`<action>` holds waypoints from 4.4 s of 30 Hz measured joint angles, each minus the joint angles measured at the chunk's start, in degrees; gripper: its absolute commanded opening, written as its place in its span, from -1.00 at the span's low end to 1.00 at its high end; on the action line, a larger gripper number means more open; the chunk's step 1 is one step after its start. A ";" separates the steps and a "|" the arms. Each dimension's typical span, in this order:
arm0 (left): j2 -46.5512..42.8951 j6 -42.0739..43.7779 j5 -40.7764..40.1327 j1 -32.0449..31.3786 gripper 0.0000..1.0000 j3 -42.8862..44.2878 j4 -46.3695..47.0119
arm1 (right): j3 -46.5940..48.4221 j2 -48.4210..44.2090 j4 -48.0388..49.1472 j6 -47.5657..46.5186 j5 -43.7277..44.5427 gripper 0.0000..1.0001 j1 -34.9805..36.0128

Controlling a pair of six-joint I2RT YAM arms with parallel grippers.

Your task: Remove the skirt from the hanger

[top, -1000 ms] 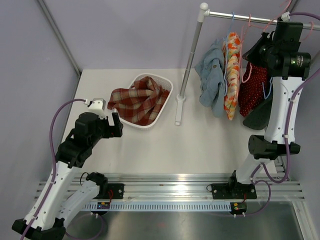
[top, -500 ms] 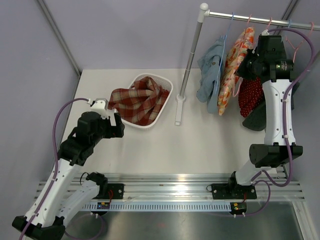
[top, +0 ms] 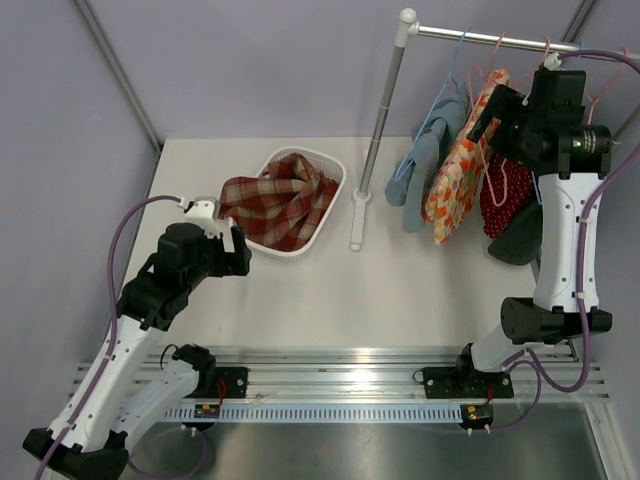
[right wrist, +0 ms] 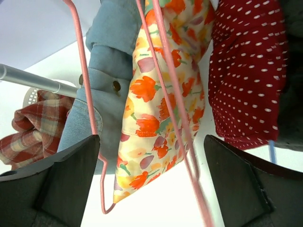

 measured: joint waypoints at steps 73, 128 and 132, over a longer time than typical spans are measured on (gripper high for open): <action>47.58 -2.51 31.12 -15.28 0.98 30.77 46.07 | 6.03 3.23 17.35 12.00 -35.63 -1.00 2.25; 27.26 -1.33 13.27 11.45 -1.00 26.71 35.32 | -16.20 -19.47 20.26 14.71 -37.66 -1.00 2.58; 36.00 -1.33 15.02 12.48 -1.00 31.32 34.10 | -15.50 -19.10 19.80 14.21 -37.53 -1.00 2.58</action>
